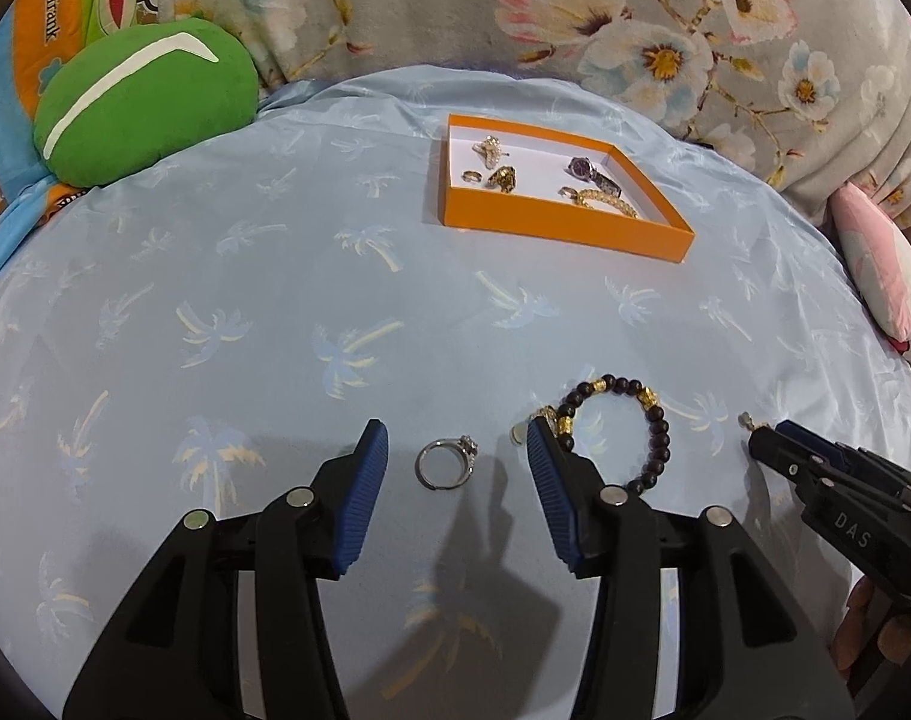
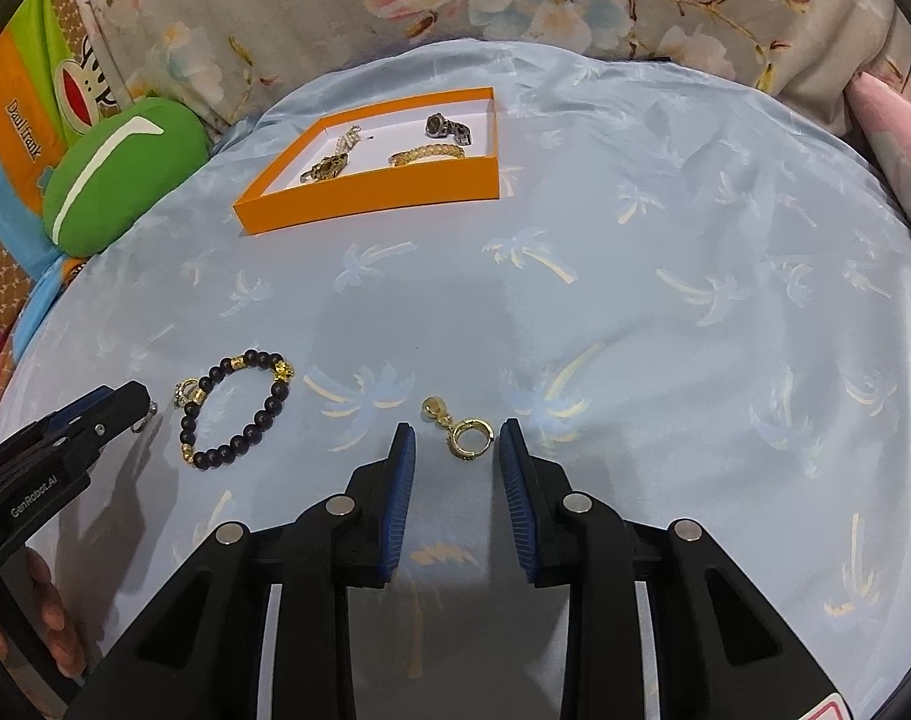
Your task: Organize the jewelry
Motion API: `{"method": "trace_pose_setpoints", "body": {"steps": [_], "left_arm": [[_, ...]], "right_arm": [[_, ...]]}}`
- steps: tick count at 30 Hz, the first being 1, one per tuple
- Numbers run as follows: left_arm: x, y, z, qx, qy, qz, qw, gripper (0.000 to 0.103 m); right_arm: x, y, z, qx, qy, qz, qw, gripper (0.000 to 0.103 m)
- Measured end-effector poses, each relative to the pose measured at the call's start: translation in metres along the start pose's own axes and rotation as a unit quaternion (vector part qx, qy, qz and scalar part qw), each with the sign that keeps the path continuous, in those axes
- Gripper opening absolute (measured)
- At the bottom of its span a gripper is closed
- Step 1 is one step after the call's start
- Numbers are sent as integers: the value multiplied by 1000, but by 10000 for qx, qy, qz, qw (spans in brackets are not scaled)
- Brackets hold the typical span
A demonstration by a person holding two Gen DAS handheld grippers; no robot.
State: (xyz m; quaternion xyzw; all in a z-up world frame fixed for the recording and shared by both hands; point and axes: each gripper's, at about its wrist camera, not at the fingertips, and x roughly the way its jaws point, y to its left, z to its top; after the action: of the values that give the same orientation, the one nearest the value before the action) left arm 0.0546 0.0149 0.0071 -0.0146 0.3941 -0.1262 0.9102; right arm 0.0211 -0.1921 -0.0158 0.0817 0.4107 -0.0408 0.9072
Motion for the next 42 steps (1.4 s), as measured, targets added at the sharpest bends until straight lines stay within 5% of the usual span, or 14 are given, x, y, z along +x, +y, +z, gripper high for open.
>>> {"method": "trace_pose_setpoints", "body": {"steps": [8, 24, 33, 42], "left_arm": [[0, -2, -1, 7, -22, -48, 10000, 48], [9, -26, 4, 848, 103, -474, 9952, 47], [15, -12, 11, 789, 175, -501, 9955, 26], [18, -32, 8, 1331, 222, -470, 9897, 20]], "right_arm": [[1, 0, 1, 4, 0, -87, 10000, 17], [1, -6, 5, 152, -10, 64, 9999, 15], [1, -7, 4, 185, -14, 93, 9998, 15], [1, -7, 4, 188, -13, 89, 9998, 15]]}}
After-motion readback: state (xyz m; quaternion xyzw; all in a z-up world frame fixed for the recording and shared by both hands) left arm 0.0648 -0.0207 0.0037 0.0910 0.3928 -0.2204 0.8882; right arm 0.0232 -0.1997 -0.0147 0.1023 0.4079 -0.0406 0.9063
